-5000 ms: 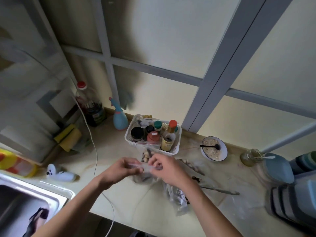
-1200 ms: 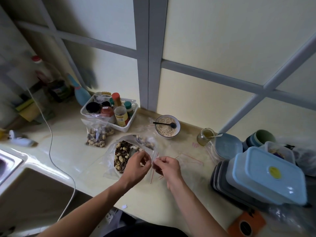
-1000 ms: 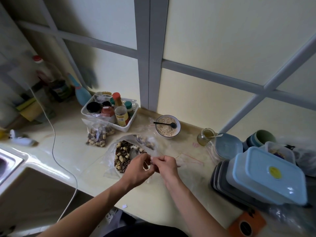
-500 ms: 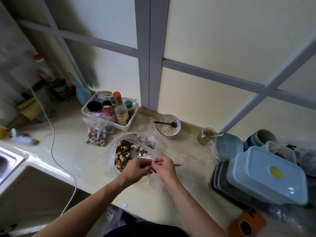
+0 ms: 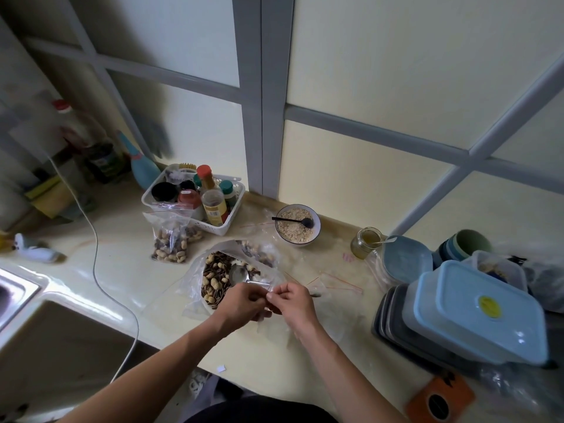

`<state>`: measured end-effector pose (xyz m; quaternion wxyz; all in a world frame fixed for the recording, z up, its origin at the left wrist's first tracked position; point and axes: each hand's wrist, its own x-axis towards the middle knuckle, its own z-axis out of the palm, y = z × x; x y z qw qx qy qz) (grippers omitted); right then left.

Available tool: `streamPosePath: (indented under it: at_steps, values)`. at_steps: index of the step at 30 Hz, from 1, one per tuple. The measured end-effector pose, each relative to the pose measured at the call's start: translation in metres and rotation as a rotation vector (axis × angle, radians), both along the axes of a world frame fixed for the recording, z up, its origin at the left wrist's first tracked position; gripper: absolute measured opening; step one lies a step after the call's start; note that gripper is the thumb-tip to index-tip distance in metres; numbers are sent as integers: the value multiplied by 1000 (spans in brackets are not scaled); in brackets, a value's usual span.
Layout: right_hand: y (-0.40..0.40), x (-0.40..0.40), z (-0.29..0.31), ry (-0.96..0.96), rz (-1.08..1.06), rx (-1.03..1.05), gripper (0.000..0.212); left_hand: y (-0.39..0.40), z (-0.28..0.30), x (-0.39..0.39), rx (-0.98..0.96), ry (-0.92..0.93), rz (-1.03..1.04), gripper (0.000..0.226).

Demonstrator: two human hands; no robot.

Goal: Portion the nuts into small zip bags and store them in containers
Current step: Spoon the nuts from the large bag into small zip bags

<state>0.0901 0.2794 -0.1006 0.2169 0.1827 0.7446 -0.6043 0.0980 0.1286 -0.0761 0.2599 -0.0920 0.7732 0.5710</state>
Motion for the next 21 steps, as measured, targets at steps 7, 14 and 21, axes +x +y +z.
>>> streamPosePath:
  at_steps: [7, 14, 21]
  values:
    - [-2, -1, -1, 7, -5, 115, 6, 13, 2, 3, -244, 106, 15, 18]
    - [1, 3, -5, 30, 3, 213, 8, 24, 2, 4, -407, 170, 17, 21]
    - [18, 8, 0, 66, 5, 292, 12, 6, -6, -1, -391, 155, 93, 13]
